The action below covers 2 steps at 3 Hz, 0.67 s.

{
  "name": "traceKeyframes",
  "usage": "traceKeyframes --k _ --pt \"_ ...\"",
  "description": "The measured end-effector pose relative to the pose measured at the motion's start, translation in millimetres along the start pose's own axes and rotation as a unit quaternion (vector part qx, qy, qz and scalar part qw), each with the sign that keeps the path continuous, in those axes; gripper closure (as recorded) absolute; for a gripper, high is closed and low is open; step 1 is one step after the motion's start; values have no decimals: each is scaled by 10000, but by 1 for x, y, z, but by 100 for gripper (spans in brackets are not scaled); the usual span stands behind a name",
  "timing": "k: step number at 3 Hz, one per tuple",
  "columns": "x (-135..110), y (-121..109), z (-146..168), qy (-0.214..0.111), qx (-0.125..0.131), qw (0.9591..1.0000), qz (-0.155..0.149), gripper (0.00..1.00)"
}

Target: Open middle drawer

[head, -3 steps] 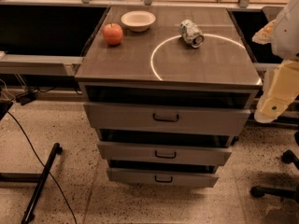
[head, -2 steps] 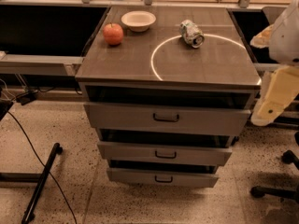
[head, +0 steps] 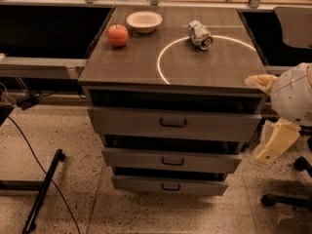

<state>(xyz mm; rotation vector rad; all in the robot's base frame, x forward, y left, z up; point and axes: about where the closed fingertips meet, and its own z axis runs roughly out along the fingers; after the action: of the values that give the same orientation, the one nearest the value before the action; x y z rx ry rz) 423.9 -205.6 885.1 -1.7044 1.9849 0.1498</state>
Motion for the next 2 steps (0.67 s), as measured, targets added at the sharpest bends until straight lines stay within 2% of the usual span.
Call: traceKeyframes --k 1,2 --pt "-3 -2 3 -86 -29 9995 -314 0" --pt "39 42 85 -693 -468 9964 -105 0"
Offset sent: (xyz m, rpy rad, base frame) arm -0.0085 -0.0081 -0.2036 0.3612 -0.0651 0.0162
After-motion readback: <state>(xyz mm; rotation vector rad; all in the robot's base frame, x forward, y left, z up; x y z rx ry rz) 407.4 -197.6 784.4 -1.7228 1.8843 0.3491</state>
